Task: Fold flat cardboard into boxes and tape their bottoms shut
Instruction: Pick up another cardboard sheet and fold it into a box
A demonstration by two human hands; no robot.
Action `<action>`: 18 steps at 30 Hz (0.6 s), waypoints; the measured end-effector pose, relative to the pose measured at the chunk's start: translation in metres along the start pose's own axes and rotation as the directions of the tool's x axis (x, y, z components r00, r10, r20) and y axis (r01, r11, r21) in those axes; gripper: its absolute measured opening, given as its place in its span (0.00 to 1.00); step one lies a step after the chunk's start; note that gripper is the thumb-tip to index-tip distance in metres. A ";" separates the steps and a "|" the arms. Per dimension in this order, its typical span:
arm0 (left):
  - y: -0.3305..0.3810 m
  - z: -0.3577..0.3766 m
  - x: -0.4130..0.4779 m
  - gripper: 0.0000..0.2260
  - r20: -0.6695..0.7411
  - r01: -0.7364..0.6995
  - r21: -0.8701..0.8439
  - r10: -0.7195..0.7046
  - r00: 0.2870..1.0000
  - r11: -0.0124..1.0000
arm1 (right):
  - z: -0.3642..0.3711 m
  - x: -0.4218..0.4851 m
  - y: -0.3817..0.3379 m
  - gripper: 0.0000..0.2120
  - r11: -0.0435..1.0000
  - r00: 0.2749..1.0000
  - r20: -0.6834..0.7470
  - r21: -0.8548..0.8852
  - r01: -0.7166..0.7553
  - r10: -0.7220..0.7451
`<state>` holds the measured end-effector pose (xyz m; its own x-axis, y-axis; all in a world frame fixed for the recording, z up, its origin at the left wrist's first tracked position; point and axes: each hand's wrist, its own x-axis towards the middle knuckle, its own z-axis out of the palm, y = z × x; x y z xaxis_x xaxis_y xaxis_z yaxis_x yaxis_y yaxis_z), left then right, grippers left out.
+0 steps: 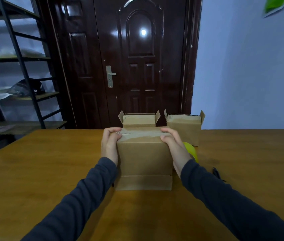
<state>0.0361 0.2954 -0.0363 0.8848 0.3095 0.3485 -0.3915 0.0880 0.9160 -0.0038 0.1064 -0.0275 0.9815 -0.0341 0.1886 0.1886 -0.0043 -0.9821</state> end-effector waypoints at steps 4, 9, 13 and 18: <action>-0.002 0.003 0.001 0.07 0.011 -0.023 0.026 0.023 1.000 0.999 | -0.003 0.006 0.004 0.13 1.000 1.000 0.021 -0.011 0.016 -0.016; -0.004 -0.001 0.004 0.08 0.026 -0.055 0.090 0.053 0.998 0.994 | 0.002 0.004 0.007 0.16 0.998 0.998 -0.011 -0.021 0.061 -0.061; -0.005 -0.002 -0.009 0.10 0.038 -0.128 0.062 0.126 0.991 0.990 | 0.003 -0.003 0.013 0.20 0.991 0.991 -0.031 -0.045 0.125 -0.127; -0.011 -0.005 -0.023 0.13 0.032 -0.193 0.063 0.191 0.981 0.979 | 0.001 -0.015 0.027 0.17 0.979 0.981 -0.021 -0.072 0.193 -0.195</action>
<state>0.0187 0.2923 -0.0554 0.8014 0.2898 0.5232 -0.5380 -0.0330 0.8423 -0.0138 0.1077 -0.0564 0.9249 -0.0539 0.3763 0.3714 -0.0825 -0.9248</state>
